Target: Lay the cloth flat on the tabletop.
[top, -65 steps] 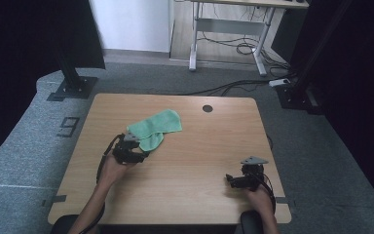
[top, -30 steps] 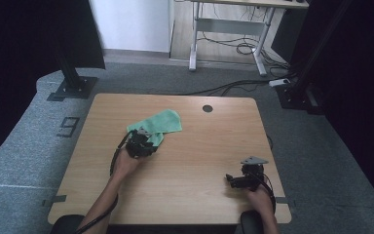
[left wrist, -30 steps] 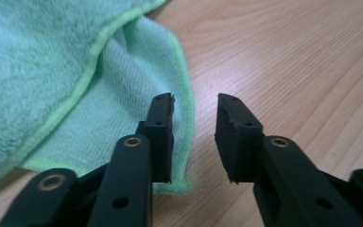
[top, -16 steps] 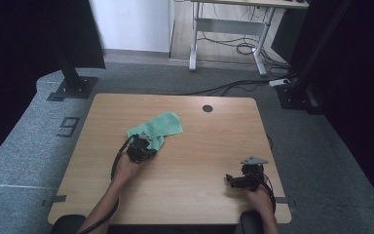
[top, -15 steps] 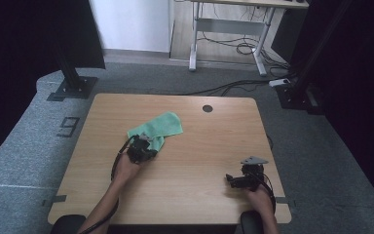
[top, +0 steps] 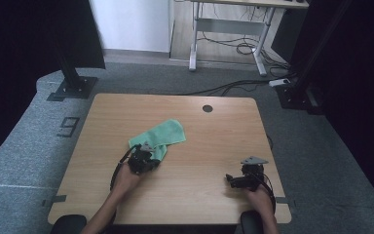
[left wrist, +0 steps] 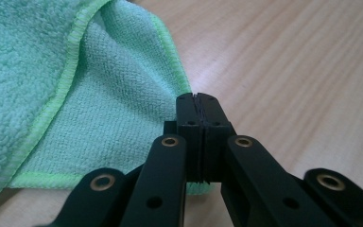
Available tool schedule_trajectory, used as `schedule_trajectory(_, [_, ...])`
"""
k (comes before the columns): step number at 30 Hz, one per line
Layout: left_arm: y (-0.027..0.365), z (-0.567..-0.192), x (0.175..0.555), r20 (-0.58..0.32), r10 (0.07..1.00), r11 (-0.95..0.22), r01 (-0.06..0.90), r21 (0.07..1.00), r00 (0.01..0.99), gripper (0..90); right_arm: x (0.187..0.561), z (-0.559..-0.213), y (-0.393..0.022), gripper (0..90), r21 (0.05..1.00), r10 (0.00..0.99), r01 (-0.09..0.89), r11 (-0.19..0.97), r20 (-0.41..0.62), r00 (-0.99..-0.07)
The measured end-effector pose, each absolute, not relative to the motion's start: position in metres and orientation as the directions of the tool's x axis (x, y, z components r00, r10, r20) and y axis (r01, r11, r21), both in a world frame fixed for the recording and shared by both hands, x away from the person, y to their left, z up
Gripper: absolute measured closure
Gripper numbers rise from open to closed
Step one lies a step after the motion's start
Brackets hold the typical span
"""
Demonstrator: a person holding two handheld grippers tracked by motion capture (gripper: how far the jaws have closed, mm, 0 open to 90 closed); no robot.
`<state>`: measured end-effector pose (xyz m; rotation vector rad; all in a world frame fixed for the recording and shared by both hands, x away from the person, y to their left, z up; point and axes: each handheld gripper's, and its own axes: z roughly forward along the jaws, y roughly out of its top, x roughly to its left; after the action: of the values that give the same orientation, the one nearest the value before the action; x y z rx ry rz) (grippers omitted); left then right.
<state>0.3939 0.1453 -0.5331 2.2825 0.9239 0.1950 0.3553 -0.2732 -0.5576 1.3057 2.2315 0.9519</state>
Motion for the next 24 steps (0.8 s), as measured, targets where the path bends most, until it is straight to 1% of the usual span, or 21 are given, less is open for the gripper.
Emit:
schedule_trajectory(6, [0.143, -0.534, 0.379, -0.123, 0.645, -0.535, 0.56, 0.632, 0.754, 88.1, 0.355, -0.558, -0.273, 0.0, 0.718, 0.869, 0.609, 0.338, 0.01, -0.494])
schedule_trajectory(19, [0.131, -0.534, 0.356, -0.133, 0.604, -0.567, 0.54, 0.622, 0.786, 87.6, 0.355, -0.558, -0.273, 0.0, 0.718, 0.87, 0.609, 0.338, 0.01, -0.494])
schedule_trajectory(24, [0.128, -0.534, 0.353, -0.14, 0.596, -0.568, 0.538, 0.623, 0.791, 87.1, 0.355, -0.558, -0.273, 0.0, 0.718, 0.87, 0.609, 0.338, 0.01, -0.494])
